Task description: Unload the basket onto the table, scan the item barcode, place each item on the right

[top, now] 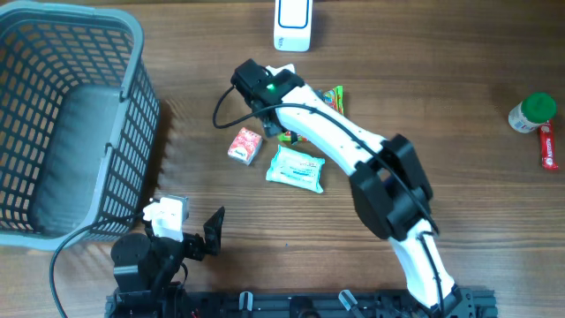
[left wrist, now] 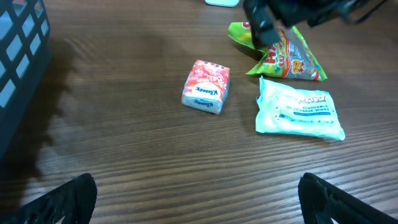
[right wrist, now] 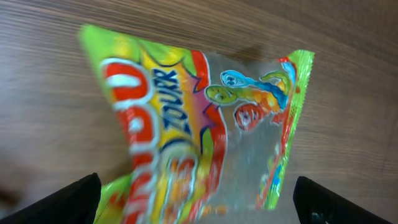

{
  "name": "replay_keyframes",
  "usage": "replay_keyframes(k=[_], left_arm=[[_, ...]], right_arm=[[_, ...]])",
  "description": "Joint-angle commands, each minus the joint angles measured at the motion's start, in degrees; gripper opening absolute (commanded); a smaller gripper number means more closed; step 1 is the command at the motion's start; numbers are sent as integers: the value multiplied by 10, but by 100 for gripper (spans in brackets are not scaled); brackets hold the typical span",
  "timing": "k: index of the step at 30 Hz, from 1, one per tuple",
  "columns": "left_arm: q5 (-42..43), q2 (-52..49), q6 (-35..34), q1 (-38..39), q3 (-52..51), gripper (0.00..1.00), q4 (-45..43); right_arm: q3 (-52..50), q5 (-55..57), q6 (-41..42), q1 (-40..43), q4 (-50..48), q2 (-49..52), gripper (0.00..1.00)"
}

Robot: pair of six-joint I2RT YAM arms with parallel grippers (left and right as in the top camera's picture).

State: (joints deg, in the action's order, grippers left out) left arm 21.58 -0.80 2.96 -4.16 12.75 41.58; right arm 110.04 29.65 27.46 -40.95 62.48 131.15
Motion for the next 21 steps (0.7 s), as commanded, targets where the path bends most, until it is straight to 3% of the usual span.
replay_keyframes(k=[1,3,5,7,9,12,16,18,21], left_arm=[[9,5,9,2,0,100,-1],[9,5,9,2,0,100,-1],[9,5,9,2,0,100,-1],[9,5,9,2,0,100,-1],[9,5,9,2,0,100,-1],[9,5,9,2,0,100,-1],[9,5,9,2,0,100,-1],[9,5,9,2,0,100,-1],[9,5,9,2,0,100,-1]], right_arm=[[1,47,28,2,-16,16,99],[1,47,27,2,-23,25,97],[1,53,54,2,-17,37,84],[1,53,78,2,-13,45,65],[1,49,104,2,-7,49,36],[1,46,149,2,12,49,9],[18,-47,95,4,22,42,5],[50,-141,42,12,50,21,5],[110,-368,-48,48,90,-39,5]])
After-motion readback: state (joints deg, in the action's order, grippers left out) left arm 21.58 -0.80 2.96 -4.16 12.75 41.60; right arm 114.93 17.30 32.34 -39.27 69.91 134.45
